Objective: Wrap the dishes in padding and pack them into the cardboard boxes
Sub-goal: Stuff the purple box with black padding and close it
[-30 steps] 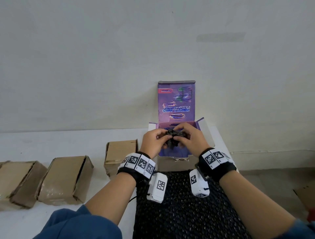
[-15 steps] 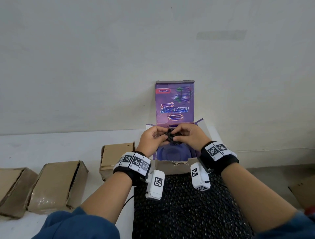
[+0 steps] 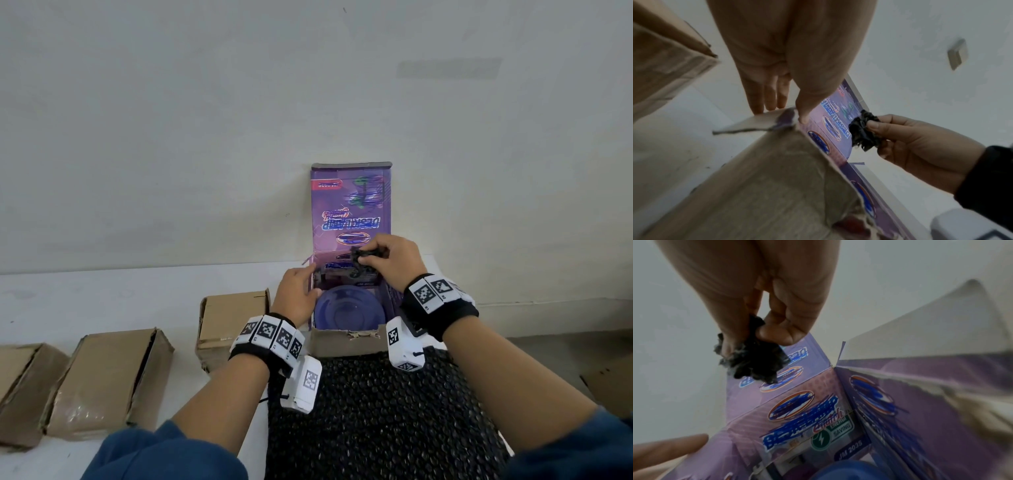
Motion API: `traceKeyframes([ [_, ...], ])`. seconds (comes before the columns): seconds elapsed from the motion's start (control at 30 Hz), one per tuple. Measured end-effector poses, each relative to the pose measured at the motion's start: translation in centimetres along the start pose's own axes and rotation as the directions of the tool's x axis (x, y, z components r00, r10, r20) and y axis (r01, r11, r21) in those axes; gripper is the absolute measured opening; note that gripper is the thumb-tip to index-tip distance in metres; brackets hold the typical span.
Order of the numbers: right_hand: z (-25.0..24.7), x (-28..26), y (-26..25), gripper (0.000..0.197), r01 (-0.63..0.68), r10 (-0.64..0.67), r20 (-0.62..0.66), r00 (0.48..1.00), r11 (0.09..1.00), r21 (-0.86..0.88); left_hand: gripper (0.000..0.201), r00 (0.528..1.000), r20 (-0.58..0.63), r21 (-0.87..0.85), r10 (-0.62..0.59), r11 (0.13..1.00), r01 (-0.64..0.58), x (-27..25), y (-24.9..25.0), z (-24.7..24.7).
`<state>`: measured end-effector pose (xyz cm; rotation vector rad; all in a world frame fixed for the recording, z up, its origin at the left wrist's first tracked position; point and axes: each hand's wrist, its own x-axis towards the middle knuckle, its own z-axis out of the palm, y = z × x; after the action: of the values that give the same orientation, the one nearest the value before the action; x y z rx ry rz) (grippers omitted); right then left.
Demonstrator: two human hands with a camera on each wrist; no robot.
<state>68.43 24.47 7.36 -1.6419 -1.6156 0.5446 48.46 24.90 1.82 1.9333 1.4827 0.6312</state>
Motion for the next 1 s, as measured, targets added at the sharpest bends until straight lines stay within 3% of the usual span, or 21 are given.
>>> traceKeyframes([
  [0.1, -0.1, 1.1, -0.1, 0.010, -0.012, 0.013, 0.009, 1.000, 0.997, -0.077, 0.051, 1.000, -0.017, -0.109, -0.018, 0.994, 0.016, -0.3, -0.5, 0.6],
  [0.33, 2.1, 1.7, -1.3, 0.020, 0.095, -0.028, 0.247, 0.969, 0.959, -0.266, 0.047, 0.990, -0.142, -0.301, -0.020, 0.953, -0.024, -1.6, -1.4, 2.0],
  [0.5, 3.1, 2.3, -2.7, 0.018, 0.273, -0.050, 0.504, 0.862, 0.884, -0.379, 0.048, 0.986, -0.167, -0.331, 0.023, 0.940, -0.078, -2.1, -1.6, 2.3],
  [0.67, 3.4, 3.4, -4.4, 0.016, 0.491, -0.080, 0.660, 0.747, 0.736, -0.467, 0.050, 0.980, -0.185, -0.352, 0.075, 0.926, -0.137, -2.8, -1.8, 2.6],
  [0.8, 4.4, 2.3, -3.7, 0.018, 0.584, -0.037, 0.741, 0.670, 0.643, -0.495, 0.051, 0.974, -0.202, -0.368, 0.103, 0.914, -0.173, -3.1, -1.9, 2.8],
  [1.0, 6.7, 2.3, -3.2, 0.020, 0.500, -0.001, 0.689, 0.725, 0.688, -0.525, 0.050, 0.967, -0.225, -0.383, 0.122, 0.901, -0.203, -3.3, -2.2, 3.1],
])
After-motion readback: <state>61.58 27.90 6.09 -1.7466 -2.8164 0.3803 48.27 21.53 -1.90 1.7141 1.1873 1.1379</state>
